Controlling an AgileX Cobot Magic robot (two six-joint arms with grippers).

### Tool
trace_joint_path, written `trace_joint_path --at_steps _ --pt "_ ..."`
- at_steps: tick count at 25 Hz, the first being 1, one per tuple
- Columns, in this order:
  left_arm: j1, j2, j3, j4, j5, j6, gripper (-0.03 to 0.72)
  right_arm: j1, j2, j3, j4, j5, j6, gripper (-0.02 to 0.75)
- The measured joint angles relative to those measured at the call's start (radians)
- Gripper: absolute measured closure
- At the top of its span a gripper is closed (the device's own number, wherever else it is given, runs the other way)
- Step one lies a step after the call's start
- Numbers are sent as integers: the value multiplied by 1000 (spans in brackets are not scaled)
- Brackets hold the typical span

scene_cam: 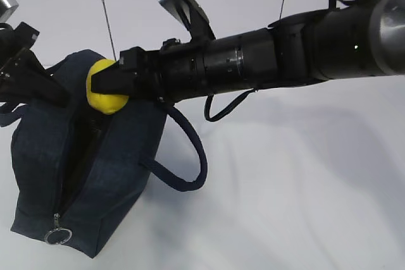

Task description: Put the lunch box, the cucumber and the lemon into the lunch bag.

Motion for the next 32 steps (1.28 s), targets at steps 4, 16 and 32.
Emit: trace_joint_path --at_steps 4,16,32 --pt "0 0 0 -2 4 1 692 2 47 -11 7 -2 -32 374" --pt "0 0 0 -12 8 3 692 16 96 -66 -170 23 -65 324" --pt "0 0 0 -20 9 8 692 19 98 -79 -235 47 -170 205"
